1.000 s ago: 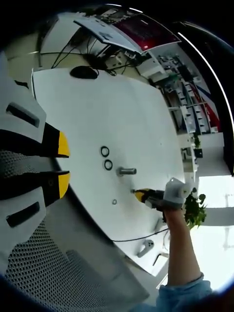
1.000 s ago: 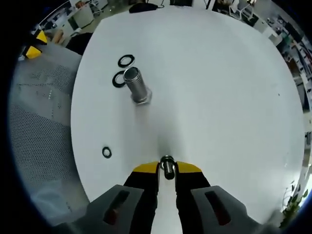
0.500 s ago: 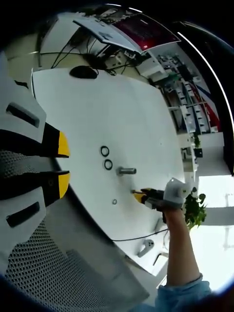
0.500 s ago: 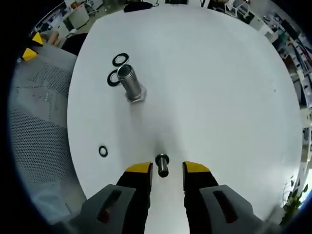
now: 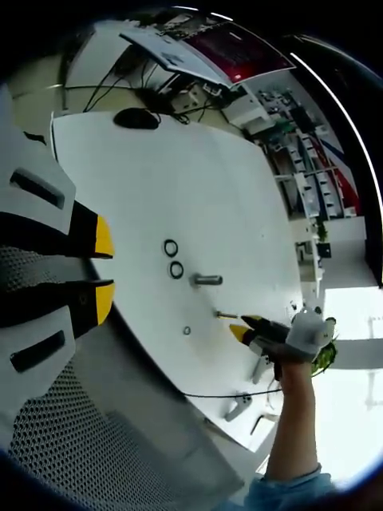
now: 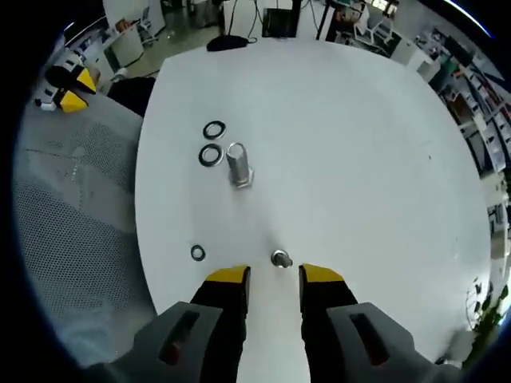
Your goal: Place the washer onto the threaded stud by aligning its center hole with the stud, sliding it down to the base, and recovering from edge contact or off-axis alignment until the washer reaches the visible bottom stop.
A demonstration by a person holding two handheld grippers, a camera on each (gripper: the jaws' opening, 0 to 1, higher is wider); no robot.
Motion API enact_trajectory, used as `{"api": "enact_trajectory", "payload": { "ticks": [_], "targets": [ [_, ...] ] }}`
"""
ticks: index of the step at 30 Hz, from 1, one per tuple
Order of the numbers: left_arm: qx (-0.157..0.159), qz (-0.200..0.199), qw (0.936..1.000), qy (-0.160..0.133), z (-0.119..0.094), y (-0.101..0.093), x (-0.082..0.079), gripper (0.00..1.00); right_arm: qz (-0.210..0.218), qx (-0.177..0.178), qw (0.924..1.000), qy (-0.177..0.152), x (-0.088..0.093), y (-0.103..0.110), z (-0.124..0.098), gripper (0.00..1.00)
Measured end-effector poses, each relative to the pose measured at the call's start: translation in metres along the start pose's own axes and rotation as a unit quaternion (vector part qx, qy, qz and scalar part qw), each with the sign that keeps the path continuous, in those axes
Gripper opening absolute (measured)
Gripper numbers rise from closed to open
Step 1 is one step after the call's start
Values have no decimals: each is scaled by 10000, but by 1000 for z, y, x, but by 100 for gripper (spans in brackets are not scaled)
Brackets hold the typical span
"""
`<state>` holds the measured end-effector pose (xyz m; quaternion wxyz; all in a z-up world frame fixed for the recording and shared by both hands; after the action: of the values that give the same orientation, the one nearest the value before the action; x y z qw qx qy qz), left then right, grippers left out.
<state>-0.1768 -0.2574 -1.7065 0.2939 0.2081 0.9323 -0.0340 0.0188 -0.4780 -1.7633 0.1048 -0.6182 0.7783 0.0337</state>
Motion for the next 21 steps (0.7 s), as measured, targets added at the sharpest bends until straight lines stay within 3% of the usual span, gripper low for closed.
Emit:
{"api": "enact_trajectory", "payload": {
  "ticks": [9,21],
  "targets": [
    [-25,-8,10000,-29,-1,0,0,8,-98,-63,9999,-113,2,21,-6,26],
    [-51,-9,10000,-48,-1,1,0,9,-340,-258,9989,166,11,47,7,26]
  ]
}}
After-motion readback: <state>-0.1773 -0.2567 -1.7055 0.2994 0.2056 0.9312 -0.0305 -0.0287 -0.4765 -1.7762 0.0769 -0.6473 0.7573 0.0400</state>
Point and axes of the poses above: the point that each gripper's makers call its tool centre point, and the gripper's own axes: z roughly forward along the fingers, y roughly to its left, x roughly out of its underside, the point moved 2 cm from there along -z, roughly backward along the fingers, and after that the axes turned 8 degrees about y, right-handed, at the moved point
